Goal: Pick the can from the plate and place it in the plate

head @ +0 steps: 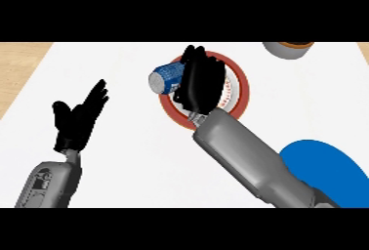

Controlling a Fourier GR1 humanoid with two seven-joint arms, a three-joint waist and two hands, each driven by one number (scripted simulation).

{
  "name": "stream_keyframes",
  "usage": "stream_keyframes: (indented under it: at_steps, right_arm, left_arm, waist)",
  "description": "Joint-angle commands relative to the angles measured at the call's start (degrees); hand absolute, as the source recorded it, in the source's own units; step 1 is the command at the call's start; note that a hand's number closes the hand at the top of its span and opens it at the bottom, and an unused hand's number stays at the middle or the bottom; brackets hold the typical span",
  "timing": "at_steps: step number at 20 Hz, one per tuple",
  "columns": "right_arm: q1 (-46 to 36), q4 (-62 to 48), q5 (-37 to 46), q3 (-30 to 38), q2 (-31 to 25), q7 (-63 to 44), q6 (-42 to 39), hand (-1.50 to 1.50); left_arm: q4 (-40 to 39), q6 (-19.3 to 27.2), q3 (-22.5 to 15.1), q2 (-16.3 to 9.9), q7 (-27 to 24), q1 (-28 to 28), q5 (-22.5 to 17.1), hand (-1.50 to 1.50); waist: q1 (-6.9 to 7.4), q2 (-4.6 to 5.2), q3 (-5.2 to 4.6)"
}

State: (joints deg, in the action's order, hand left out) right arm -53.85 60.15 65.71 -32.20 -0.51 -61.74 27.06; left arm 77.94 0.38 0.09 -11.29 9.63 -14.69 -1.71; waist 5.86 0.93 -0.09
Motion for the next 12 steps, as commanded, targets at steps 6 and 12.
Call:
stream_keyframes:
  at_steps: [6,12]
  right_arm:
    - [-2.9,-18.02,-6.32,3.06,0.49,0.09,10.69,1.5]
    - [0.28,-19.37,-22.45,7.84,0.5,9.19,11.72,1.5]
  left_arm:
    - [-0.35,1.17,2.46,-0.72,2.02,-1.59,-0.57,0.0]
    - [-0.16,0.55,1.74,-0.41,0.3,0.83,-0.01,0.0]
  waist:
    - [-2.69,-0.09,0.09]
    - [-2.52,0.1,0.16]
